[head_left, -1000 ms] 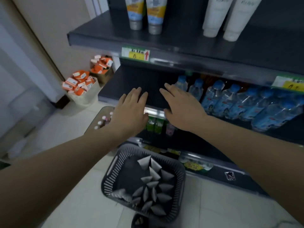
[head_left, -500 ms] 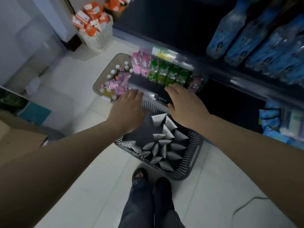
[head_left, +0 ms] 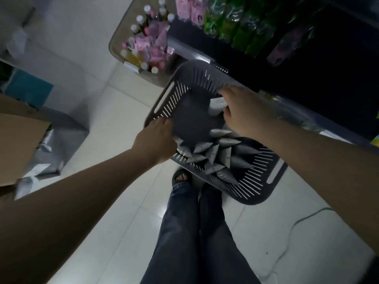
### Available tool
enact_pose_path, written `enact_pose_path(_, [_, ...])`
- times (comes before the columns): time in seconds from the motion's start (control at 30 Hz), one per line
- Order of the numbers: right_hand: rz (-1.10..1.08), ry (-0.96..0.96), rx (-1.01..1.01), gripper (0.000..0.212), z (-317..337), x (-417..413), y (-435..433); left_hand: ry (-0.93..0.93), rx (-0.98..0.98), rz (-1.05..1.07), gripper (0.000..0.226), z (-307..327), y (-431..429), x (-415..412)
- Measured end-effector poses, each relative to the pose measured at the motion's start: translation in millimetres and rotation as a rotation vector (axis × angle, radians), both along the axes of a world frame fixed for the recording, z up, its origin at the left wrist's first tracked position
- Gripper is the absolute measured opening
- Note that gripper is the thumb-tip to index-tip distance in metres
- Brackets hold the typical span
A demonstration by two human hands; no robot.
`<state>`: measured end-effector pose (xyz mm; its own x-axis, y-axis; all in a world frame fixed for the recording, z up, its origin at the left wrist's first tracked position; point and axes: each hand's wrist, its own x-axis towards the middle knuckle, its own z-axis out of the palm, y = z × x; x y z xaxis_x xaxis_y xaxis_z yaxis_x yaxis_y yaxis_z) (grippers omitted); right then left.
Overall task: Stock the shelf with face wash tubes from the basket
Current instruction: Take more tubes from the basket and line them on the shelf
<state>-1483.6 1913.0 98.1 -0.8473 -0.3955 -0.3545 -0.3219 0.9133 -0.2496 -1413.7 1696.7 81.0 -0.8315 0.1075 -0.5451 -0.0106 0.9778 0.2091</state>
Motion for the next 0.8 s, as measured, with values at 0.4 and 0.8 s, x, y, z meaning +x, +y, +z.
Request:
enact_pose_path(0.4, [0.040, 0.022, 0.068, 0.033, -55.0, -23.4, -5.6, -0.160, -0.106, -0.236, 0.040, -52.9, -8.7, -15.0])
enact_pose_path(0.8, [0.016, 0.027, 0.117, 0.027, -87.5, -40.6, -4.0, -0.096, -0.164, -0.270, 0.028, -59.6, -4.1, -17.9])
